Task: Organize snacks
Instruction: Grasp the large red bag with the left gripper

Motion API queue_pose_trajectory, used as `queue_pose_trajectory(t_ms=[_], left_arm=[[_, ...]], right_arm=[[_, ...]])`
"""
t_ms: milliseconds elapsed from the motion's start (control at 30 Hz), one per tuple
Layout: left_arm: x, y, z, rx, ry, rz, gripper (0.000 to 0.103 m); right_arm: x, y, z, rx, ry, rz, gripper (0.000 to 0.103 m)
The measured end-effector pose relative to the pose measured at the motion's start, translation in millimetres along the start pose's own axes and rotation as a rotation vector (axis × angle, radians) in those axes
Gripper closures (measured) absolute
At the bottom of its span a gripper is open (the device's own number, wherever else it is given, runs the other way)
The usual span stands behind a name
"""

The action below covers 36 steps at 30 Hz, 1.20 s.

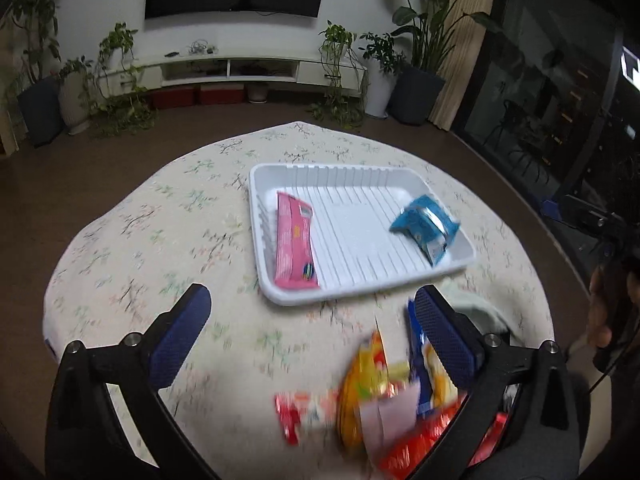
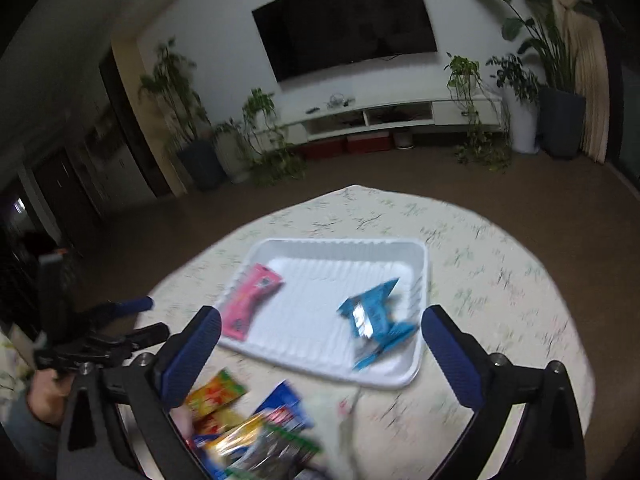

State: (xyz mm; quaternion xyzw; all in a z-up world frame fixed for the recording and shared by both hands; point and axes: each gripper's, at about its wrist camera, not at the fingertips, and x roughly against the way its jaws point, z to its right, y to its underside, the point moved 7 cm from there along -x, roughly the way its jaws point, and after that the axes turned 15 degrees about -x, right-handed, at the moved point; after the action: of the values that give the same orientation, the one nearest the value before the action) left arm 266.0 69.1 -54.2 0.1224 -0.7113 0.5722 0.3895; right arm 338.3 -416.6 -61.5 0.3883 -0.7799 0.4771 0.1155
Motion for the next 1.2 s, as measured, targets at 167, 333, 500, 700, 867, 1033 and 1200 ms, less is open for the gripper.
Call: queue_pose_trajectory(t_ms=[167, 333, 500, 700, 867, 1033, 1200], left_arm=[[45, 51, 22, 0.137, 0.003, 0.039, 0.0], [69, 90, 62, 0.131, 0.005, 0.029, 0.0], [74, 119, 102, 0.107, 0.026, -0.002, 0.0], [65, 129, 130, 0.088, 0.034, -0.032, 0.0], [58, 123, 123, 0.1, 0.03, -0.035, 0.0], [56, 110, 113, 0.077, 0.014, -0.06, 0.0], [47, 101, 112, 0.064, 0.009, -0.086, 0.001]], right_arm=[[48, 65, 2, -0.106, -0.092, 0.008, 0.001], [74, 107, -1, -0.11, -0.078, 0.044, 0.001], [88, 155, -1, -0.101, -0.011, 0.079, 0.001], [88, 190, 2, -0.124, 0.003, 0.042, 0.001], [92, 206, -4, -0.085, 0.04, 0.047, 0.001], [93, 211, -9, -0.044, 0.07, 0.057, 0.001], [95, 210, -10, -0.02, 0.095, 0.073, 0.001]])
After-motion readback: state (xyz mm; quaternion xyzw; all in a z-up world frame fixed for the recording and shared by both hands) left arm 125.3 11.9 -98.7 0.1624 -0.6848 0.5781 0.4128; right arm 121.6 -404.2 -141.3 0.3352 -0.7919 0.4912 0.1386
